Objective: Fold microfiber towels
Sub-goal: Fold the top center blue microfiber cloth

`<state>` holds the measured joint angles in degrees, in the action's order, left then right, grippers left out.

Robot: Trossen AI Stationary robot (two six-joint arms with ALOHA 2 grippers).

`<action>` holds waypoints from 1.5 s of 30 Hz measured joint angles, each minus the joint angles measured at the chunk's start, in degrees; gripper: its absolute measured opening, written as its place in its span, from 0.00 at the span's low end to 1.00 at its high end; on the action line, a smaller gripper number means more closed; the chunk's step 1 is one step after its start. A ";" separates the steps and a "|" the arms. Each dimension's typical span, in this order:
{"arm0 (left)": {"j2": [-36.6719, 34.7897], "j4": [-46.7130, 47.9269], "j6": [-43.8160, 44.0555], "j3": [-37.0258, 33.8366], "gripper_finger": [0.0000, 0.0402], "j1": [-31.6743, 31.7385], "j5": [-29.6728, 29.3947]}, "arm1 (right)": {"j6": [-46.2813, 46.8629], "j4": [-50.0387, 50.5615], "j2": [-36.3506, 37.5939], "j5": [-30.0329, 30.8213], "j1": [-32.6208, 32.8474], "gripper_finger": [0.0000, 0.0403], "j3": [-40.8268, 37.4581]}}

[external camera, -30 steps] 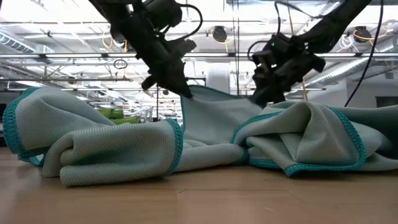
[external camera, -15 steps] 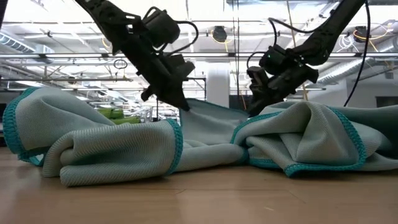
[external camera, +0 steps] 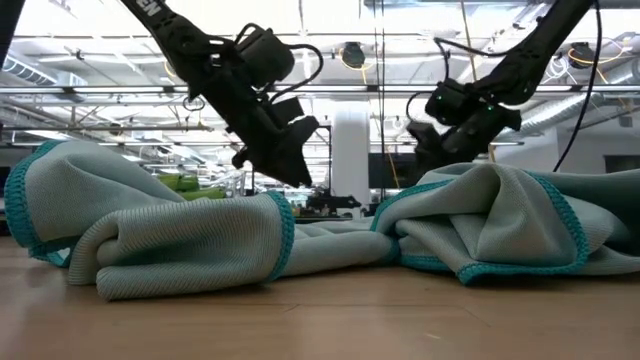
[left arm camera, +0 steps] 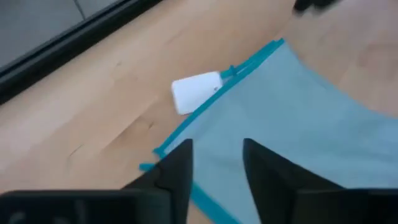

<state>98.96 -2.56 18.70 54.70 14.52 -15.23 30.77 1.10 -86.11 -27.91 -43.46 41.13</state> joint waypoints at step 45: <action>10.93 4.55 -24.02 2.97 0.57 -14.49 6.23 | -8.09 17.28 17.15 20.26 37.35 0.50 0.11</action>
<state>109.88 1.99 -5.32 57.67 0.03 -9.00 22.69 18.38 -68.96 -7.65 -6.11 41.23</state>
